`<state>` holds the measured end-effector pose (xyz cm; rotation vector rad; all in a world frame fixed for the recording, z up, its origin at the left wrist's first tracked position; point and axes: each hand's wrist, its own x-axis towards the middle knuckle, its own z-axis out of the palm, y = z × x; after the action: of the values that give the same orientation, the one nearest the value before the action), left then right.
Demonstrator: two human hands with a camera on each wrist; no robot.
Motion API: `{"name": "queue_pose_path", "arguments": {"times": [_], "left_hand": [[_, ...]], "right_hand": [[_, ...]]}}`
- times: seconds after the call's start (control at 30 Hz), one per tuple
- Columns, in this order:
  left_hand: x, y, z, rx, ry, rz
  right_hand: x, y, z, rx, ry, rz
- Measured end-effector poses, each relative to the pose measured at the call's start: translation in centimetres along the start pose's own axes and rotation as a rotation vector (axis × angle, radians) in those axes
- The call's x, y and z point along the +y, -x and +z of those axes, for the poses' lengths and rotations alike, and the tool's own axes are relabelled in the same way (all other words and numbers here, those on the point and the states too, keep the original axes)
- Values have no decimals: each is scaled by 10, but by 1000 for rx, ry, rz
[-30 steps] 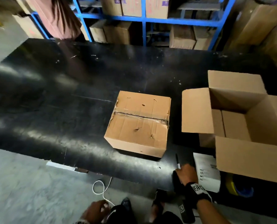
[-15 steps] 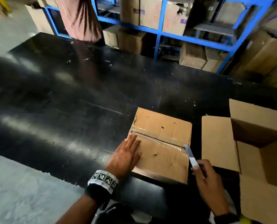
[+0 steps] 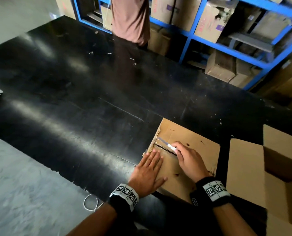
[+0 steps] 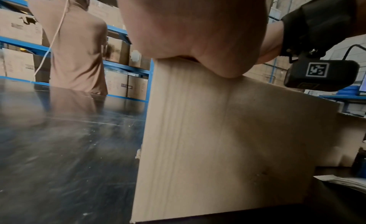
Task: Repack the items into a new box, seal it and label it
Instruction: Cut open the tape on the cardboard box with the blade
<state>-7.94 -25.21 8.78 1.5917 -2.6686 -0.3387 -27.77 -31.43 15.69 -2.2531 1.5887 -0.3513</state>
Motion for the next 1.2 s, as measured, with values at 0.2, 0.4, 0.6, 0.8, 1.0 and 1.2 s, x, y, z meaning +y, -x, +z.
{"name": "queue_pose_path", "arguments": {"times": [0.2,0.4,0.6,0.8,1.0,1.2], "left_hand": [[-1,0,3,25,18,-14],[-1,-1,2,30,30,-21],[0,-2,4,22,27,-35],[1,-1,2,32,27,-42],[1,-1,3,53,30,-55],[1,0,2,61,37,-58]], "right_hand": [[4,-3,3,-33,68,-20],[7,-4,4,-40,67,-29],[8,-1,6,-38,76,-32],[7,-2,4,-51,85,-44],[10,-3,4,-53,75,-49],[12,-3,3,-56,58,-54]]}}
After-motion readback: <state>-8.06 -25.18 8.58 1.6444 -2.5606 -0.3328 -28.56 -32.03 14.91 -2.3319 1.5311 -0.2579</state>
